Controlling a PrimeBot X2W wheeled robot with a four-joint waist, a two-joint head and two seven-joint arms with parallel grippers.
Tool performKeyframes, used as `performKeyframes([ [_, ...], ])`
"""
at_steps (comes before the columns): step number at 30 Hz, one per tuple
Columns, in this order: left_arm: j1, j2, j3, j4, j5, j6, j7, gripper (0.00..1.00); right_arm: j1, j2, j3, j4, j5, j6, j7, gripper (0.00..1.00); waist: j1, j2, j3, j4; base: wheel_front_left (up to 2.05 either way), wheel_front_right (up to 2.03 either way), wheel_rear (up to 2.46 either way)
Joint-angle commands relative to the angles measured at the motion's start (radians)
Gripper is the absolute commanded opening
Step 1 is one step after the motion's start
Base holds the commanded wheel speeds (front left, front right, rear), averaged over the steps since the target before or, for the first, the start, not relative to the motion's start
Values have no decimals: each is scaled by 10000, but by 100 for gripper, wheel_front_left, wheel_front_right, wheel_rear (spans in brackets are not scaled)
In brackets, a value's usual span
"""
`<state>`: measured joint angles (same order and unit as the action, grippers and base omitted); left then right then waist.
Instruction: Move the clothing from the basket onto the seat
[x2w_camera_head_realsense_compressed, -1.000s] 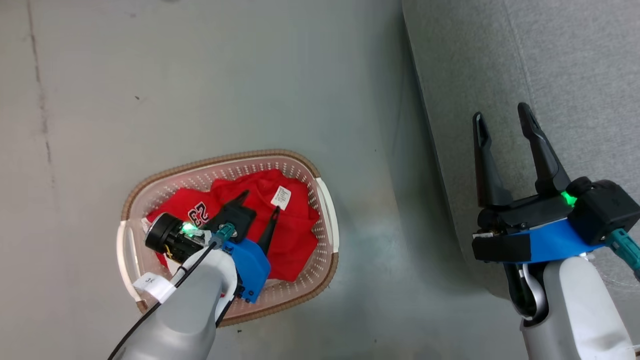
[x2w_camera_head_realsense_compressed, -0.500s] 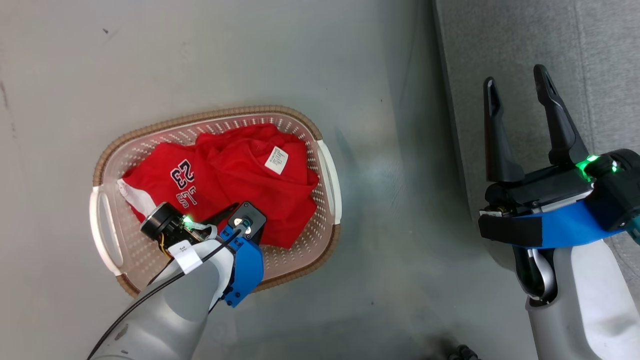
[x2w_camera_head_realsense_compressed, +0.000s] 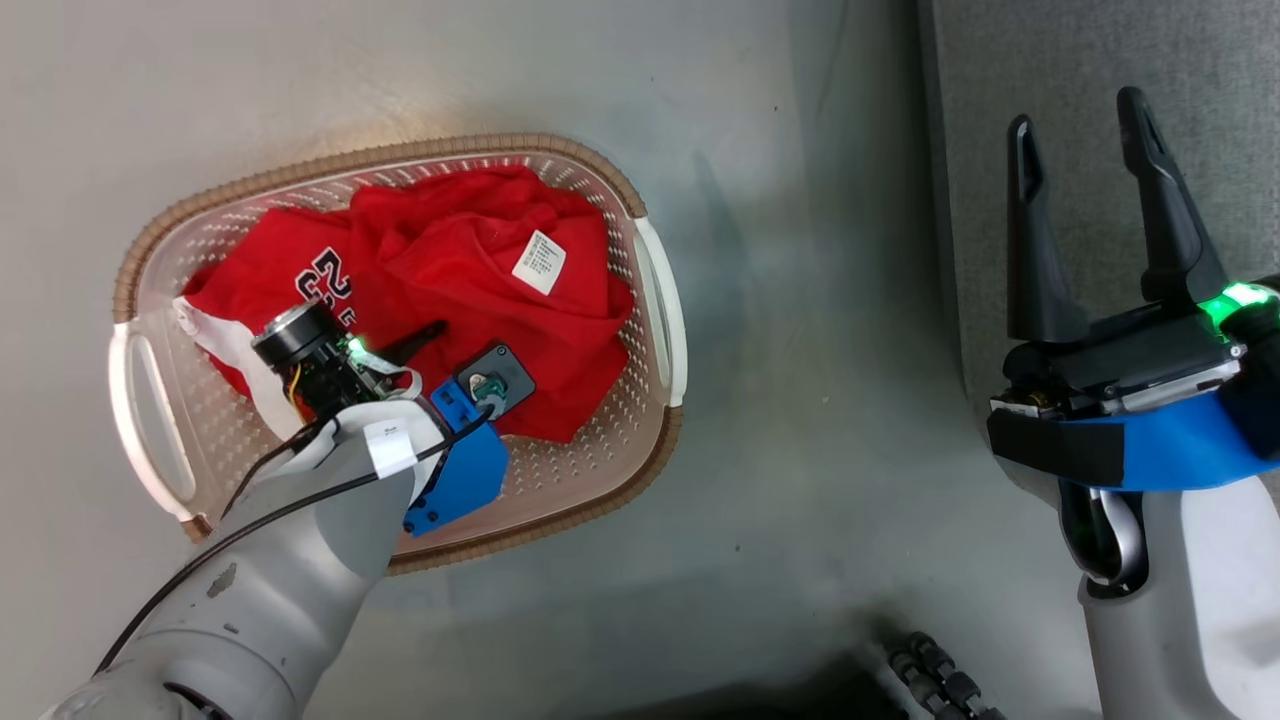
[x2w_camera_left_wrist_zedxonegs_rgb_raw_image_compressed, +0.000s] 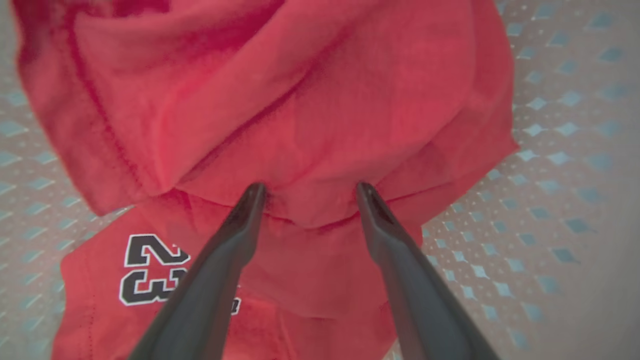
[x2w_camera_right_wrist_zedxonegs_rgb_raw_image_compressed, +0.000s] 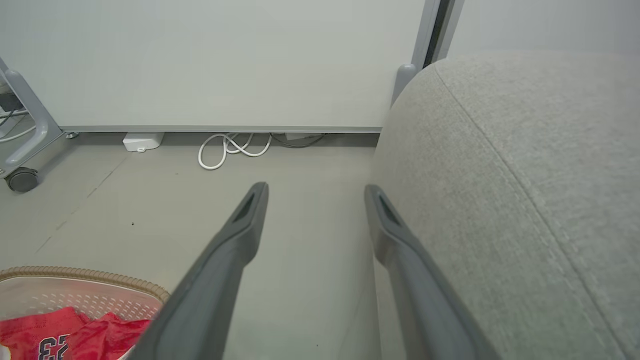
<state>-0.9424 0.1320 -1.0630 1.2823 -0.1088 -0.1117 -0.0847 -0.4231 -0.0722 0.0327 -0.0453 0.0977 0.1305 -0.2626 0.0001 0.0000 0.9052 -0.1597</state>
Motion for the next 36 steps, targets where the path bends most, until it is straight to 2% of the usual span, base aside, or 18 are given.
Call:
performKeyframes([
  [1,-219,5,-97,19,82,44,29,100,-135,-39,-30,-85,-59,5,-35,100,-1,0,228,-44,0,0,0],
  [12,-785,-54,-511,67,274,167,518,100,-153,43,83,-695,-150,5,-35,100,-1,0,882,-248,0,0,0],
  [24,-1013,-309,-444,79,-113,243,2694,100,-70,73,174,-1346,-356,5,-35,100,-1,0,1216,-251,0,0,0],
  [27,-1138,-387,-443,77,-202,218,2938,100,-103,93,224,-1429,-364,5,-35,100,-1,0,1231,-283,0,0,0],
  [28,-1159,-408,-430,77,-248,213,2986,53,-116,99,232,-1439,-367,5,-35,100,-1,0,1233,-289,0,0,0],
  [29,-1173,-431,-423,77,-256,207,3042,12,-127,101,234,-1444,-366,5,-35,100,-1,0,1232,-296,0,0,0],
  [30,-1178,-451,-429,76,-294,199,3073,0,-146,104,231,-1435,-362,5,-35,100,-1,0,1226,-301,0,0,0],
  [36,-1082,-595,-507,73,-430,169,3209,0,-273,110,260,-1323,-364,5,-35,100,-1,0,1031,-273,0,0,0],
])
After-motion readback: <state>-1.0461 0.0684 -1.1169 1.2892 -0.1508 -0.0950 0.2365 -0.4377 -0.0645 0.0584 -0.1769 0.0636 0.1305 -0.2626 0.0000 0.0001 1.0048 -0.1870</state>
